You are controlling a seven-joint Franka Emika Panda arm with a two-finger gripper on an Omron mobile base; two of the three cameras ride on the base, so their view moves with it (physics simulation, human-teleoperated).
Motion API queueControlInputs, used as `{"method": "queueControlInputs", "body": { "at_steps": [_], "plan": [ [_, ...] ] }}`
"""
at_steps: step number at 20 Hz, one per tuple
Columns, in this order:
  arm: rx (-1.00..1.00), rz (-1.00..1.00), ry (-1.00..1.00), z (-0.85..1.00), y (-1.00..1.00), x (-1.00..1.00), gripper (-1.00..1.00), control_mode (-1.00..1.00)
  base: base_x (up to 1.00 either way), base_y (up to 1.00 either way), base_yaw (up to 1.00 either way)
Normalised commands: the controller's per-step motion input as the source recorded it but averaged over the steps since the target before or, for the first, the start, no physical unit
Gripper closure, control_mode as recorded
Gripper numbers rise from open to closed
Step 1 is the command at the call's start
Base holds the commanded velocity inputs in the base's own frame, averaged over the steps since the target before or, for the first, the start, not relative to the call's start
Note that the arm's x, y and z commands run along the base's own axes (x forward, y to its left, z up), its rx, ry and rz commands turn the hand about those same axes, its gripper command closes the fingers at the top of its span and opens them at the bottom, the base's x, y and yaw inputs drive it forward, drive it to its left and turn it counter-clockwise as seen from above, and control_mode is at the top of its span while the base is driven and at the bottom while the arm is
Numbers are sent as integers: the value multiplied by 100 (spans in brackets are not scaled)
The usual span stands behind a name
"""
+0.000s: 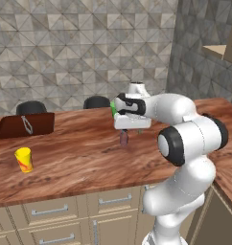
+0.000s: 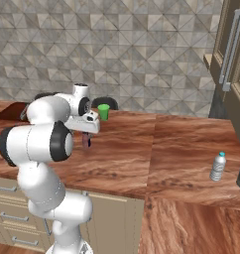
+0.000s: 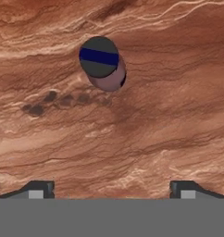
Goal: Place the drinks on the dining counter in a tight cluster.
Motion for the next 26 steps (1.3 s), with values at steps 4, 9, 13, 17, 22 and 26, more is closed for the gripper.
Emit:
{"method": "queueControlInputs", "body": {
  "at_steps": [4, 9, 13, 17, 22, 26],
  "plan": [
    [0, 0, 0, 25, -11, -41, -100, -100, 0, 0, 0],
    [-6, -2, -3, 4, -31, -35, -100, -100, 0, 0, 0],
    [-10, -10, -14, 0, -38, -35, -100, -100, 0, 0, 0],
    [-5, -13, -4, 2, -41, -27, -100, -100, 0, 0, 0],
    [-3, -19, 0, 6, -44, -22, -100, -100, 0, 0, 0],
    [-1, -20, 0, 4, -44, -17, -100, -100, 0, 0, 0]
  ]
}}
